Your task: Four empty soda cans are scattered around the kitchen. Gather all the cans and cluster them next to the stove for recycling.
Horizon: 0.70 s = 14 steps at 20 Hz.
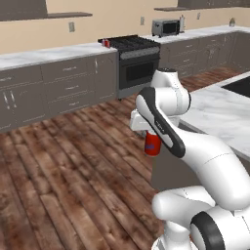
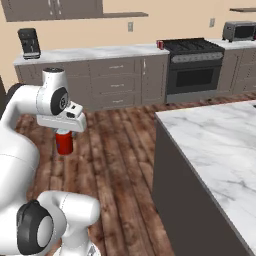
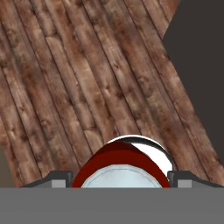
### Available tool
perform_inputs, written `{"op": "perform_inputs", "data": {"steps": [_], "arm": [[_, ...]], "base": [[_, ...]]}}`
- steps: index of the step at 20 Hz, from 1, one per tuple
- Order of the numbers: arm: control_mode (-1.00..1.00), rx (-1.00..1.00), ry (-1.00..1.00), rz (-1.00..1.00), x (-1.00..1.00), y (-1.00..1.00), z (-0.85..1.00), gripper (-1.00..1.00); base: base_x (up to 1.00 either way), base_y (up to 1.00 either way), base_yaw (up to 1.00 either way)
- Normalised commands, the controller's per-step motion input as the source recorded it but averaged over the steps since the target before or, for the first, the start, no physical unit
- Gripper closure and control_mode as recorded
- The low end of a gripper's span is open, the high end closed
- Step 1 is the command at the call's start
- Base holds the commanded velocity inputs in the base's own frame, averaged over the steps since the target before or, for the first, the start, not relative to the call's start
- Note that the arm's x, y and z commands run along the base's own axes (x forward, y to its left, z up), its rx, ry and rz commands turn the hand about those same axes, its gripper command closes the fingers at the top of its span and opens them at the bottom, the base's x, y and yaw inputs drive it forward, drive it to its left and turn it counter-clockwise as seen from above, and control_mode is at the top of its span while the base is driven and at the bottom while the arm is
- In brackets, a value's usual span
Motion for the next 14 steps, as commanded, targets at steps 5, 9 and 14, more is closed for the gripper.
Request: {"op": "perform_inputs", "data": {"steps": [5, 9, 14], "arm": [[1.0, 0.0, 0.0, 0.0, 0.0, 0.0, 0.0, 1.0], [1.0, 0.0, 0.0, 0.0, 0.0, 0.0, 0.0, 1.0], [1.0, 0.0, 0.0, 0.0, 0.0, 0.0, 0.0, 1.0]], "base": [[0.8, 0.65, -0.09], [0.78, 0.6, -0.08], [0.74, 0.6, -0.09]]}}
